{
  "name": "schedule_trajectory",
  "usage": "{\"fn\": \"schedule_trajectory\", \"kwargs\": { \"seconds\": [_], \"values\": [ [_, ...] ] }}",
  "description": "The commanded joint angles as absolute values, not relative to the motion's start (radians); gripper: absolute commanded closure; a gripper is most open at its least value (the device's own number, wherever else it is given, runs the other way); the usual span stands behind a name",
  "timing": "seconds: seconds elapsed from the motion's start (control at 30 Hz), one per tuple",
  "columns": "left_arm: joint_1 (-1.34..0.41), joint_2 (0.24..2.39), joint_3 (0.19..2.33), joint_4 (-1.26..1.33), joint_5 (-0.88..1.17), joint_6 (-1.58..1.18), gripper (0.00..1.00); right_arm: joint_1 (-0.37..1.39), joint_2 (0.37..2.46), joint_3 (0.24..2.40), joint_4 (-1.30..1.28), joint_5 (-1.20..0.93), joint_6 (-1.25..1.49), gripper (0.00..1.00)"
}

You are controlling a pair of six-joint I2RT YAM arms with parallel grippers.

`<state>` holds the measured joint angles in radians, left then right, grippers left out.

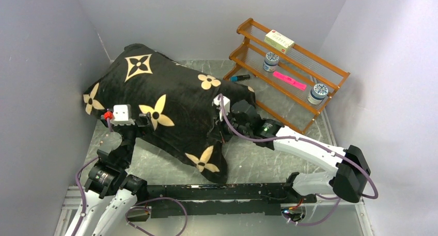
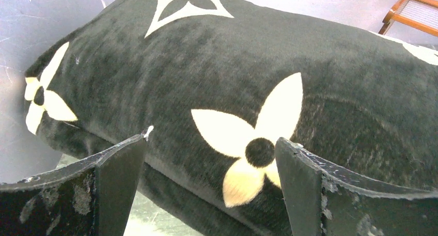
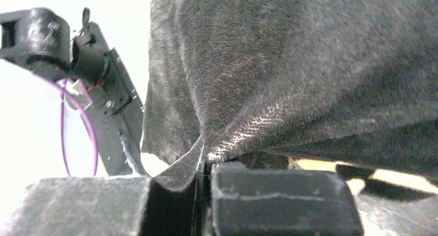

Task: Remove the pillowcase from the pillow
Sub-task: Adjust the pillow at the center of the board.

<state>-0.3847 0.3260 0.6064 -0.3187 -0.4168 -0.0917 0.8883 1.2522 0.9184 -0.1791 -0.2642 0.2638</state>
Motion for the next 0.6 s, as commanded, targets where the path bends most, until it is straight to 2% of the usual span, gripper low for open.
{"fn": "schedule_trajectory", "kwargs": {
  "seconds": [0.0, 0.33, 0.47, 0.57],
  "values": [
    [-0.376, 0.349, 0.629, -0.292, -0.427, -0.096, 0.0, 0.986, 1.174, 0.962, -0.225, -0.419, 0.226, 1.0],
    [-0.371, 0.372, 0.635, -0.304, -0.459, -0.124, 0.0, 1.09, 1.228, 1.008, -0.192, -0.57, 0.198, 0.98],
    [-0.37, 0.409, 0.646, -0.316, -0.475, -0.145, 0.0, 1.089, 1.248, 1.063, -0.246, -0.54, 0.151, 0.62],
    [-0.368, 0.438, 0.651, -0.322, -0.48, -0.167, 0.0, 1.075, 1.287, 1.162, -0.342, -0.469, 0.09, 0.44]
  ]
}}
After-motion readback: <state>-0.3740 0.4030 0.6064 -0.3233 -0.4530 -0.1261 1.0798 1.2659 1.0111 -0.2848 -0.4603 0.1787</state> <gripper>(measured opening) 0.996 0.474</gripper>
